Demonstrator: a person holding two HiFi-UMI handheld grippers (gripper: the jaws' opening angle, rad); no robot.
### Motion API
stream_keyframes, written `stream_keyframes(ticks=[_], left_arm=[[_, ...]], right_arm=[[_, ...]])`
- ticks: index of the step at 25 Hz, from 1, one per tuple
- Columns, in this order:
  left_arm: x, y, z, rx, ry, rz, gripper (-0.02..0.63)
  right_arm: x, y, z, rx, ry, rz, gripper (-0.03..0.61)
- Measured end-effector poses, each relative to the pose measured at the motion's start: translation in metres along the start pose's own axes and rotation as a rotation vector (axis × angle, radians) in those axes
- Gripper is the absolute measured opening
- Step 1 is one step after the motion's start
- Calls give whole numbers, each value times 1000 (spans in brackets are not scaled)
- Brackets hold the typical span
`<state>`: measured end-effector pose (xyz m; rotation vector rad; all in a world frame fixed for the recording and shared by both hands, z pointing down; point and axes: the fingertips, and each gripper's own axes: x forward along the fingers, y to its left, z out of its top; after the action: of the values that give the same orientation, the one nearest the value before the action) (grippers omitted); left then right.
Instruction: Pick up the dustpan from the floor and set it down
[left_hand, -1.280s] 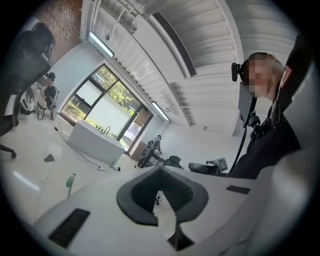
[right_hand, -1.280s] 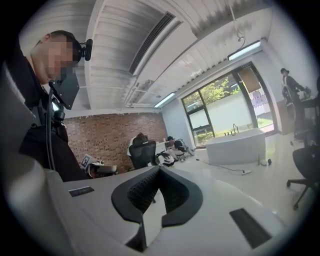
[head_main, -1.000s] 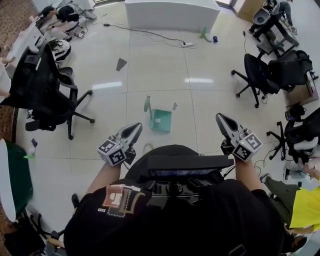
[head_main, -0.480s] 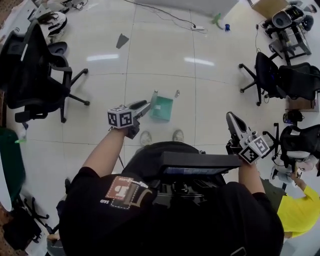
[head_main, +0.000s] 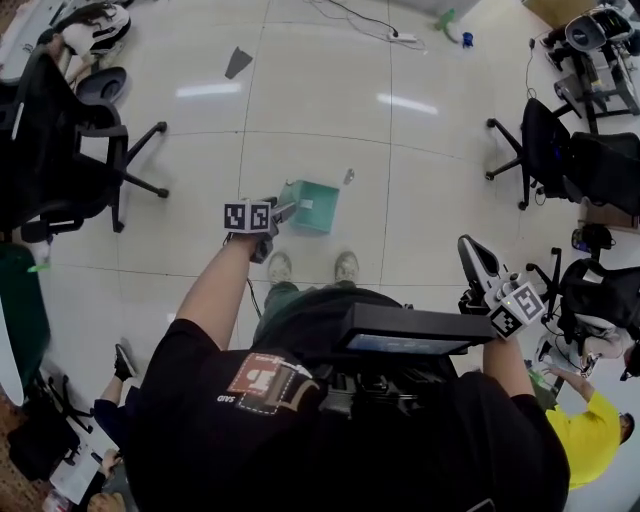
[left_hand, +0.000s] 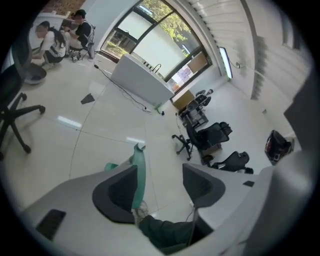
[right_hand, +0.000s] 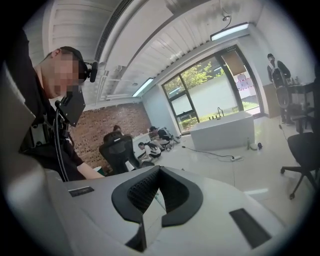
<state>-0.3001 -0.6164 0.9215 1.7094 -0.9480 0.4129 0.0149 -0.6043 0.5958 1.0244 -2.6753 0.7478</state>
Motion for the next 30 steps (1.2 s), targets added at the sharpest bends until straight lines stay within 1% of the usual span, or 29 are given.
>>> stream_keyframes(ticks=[3,8,10,12,16,18,20,24,26,30], left_arm=[[34,14,-11,73,77,131,314],[73,38,-26,172,174,250,313],[82,51,-29,203,205,304,265],[89,59,-31,217,224,334,140],[97,49,-30,219,225,292,130],[92,32,-25,229,209,260,126],[76,9,-16,209,174,223,121],[23,-44,3,156,82,167,109],[-10,-77,10,154,41,152,106],[-89,-149,12,166,-60,116,104]], right_arm=[[-7,-27,-17,18,11,-9,11],[-20,-53,-42,32,19,-35,11],[-24,-63,-50,40,22,-47,11],[-27,-70,-57,45,30,-60,11],[-29,-78,-62,47,23,-93,11],[-26,-73,-54,47,5,-88,11],[-23,-64,-45,49,-10,-73,11],[-22,-47,-20,47,-40,-35,11],[-28,-37,-9,41,-60,-7,11],[-49,-6,12,18,-107,52,11]])
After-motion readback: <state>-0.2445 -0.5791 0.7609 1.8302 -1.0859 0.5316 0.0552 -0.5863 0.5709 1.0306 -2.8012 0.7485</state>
